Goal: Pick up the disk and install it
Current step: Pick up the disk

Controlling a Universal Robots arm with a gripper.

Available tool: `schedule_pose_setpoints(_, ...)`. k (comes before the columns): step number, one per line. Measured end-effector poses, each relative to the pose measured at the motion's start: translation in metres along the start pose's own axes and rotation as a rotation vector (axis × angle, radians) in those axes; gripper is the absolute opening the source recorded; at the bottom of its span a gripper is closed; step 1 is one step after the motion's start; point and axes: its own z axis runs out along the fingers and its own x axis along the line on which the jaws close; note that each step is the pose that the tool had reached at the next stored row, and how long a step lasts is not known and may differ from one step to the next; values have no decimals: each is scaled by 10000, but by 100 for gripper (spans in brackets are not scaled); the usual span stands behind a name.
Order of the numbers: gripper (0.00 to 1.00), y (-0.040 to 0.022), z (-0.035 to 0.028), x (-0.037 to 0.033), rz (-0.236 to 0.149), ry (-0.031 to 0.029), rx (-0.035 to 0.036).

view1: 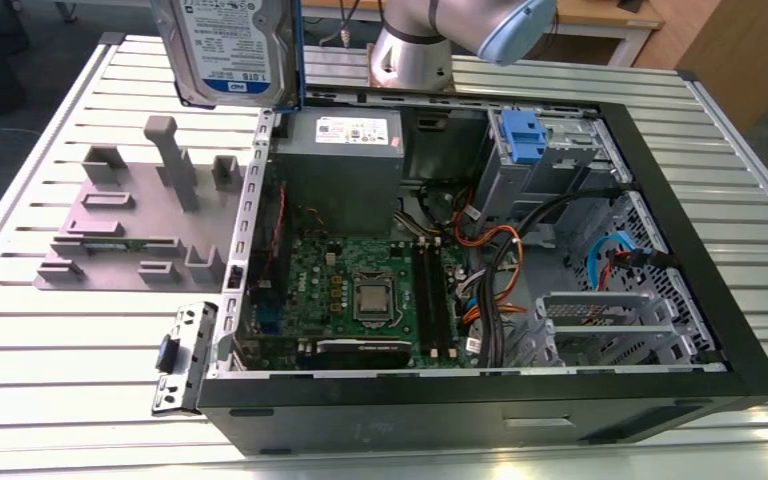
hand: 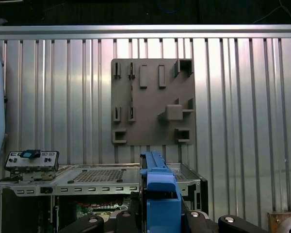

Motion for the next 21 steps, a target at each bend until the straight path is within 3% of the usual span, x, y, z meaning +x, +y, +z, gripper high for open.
schedule_pose_setpoints(21, 36, -9, 3, 51, 0, 0, 0)
